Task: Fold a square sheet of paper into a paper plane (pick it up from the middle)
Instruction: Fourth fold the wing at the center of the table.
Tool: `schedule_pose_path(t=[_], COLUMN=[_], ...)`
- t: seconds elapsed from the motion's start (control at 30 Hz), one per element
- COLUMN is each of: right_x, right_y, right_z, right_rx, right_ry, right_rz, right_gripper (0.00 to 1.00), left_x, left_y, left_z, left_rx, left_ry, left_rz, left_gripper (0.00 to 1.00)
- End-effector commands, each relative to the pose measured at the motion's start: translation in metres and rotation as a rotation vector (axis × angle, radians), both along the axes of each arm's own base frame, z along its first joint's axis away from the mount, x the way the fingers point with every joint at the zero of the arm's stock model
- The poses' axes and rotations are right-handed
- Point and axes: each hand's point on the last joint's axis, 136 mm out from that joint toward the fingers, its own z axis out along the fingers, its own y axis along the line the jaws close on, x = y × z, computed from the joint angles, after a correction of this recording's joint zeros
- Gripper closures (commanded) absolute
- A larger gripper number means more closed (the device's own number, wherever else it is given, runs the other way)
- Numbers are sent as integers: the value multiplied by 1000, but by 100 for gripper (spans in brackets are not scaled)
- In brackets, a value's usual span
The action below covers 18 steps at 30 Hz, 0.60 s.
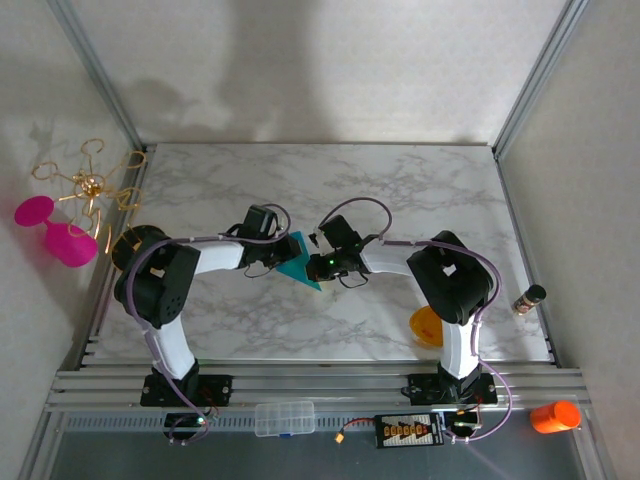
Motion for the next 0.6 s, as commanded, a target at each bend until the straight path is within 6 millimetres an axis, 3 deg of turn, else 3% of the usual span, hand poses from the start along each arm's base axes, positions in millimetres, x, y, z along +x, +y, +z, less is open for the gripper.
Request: schedule_pose_path(t=[0.0, 0.23, 0.37, 0.57], right_x=[-18, -28, -42, -51], right_y=[-28, -40, -61, -74], right_z=[-40, -51, -64, -69], right_rx=[-164, -221, -298, -312], right_ry=[83, 114, 135, 148], right_rz=[-7, 10, 30, 39], right_gripper=[95, 95, 95, 95], left_x=[-11, -3, 13, 45], left_y=[-3, 21, 45, 78], left_z=[-7, -36, -38, -25], left_rx=[29, 210, 278, 291], left_ry=[-15, 24, 14, -44], left_rz=[-59, -51, -17, 81], left_gripper=[86, 86, 85, 84])
